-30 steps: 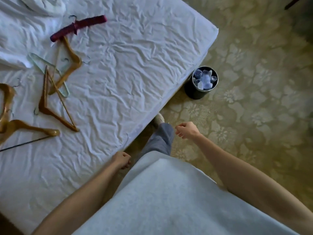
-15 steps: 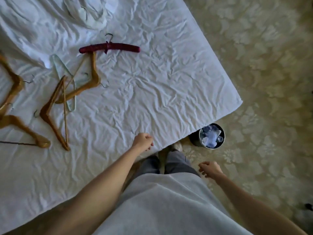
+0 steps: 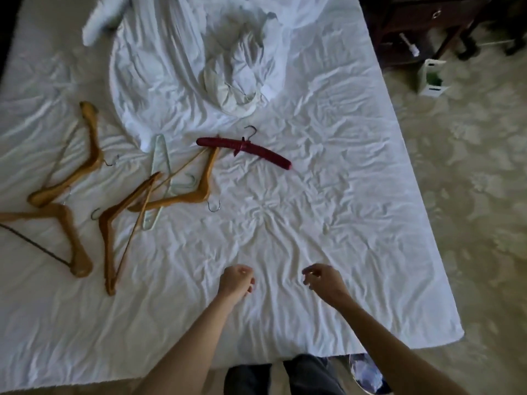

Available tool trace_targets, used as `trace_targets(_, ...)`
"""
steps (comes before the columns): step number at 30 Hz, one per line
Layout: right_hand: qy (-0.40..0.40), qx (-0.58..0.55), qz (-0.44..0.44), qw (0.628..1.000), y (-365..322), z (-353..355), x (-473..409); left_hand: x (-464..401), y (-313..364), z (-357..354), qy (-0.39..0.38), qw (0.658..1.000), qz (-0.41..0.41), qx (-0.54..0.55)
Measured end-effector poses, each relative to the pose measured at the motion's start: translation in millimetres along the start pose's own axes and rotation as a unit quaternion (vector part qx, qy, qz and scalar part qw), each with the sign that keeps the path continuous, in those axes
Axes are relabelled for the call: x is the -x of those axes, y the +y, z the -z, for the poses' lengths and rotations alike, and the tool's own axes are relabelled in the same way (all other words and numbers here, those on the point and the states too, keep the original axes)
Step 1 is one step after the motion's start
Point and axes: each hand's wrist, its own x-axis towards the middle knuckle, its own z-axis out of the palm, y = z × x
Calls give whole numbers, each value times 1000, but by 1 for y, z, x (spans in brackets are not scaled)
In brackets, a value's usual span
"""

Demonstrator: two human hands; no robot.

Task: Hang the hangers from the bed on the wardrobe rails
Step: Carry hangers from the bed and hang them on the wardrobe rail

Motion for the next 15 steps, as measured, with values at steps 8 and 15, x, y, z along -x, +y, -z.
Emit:
trace_targets(8,47,20,147,988,-185,15,-147,-121,97,75,154,988,-34,0)
trace_targets(15,135,125,168,968,-254,-9,-295,-239,110,142,246,942,-54,-221)
